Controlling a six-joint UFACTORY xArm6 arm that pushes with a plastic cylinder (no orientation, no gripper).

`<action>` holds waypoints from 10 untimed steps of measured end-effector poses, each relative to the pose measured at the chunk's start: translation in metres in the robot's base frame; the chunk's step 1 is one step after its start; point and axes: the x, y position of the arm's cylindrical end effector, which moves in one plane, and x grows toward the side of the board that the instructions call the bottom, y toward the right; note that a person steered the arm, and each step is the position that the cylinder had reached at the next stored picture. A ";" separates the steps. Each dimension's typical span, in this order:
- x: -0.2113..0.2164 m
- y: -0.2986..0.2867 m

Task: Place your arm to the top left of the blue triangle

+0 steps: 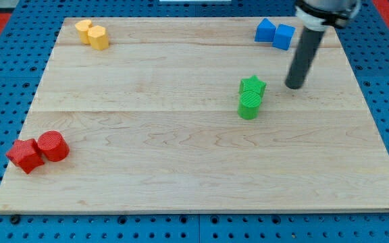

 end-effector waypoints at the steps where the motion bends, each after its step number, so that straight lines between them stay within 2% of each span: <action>1: -0.055 -0.048; 2: -0.076 -0.073; 3: -0.068 -0.136; 6: -0.106 -0.165; 7: -0.104 -0.165; 8: -0.147 -0.169; 9: -0.173 -0.133; 10: -0.174 -0.040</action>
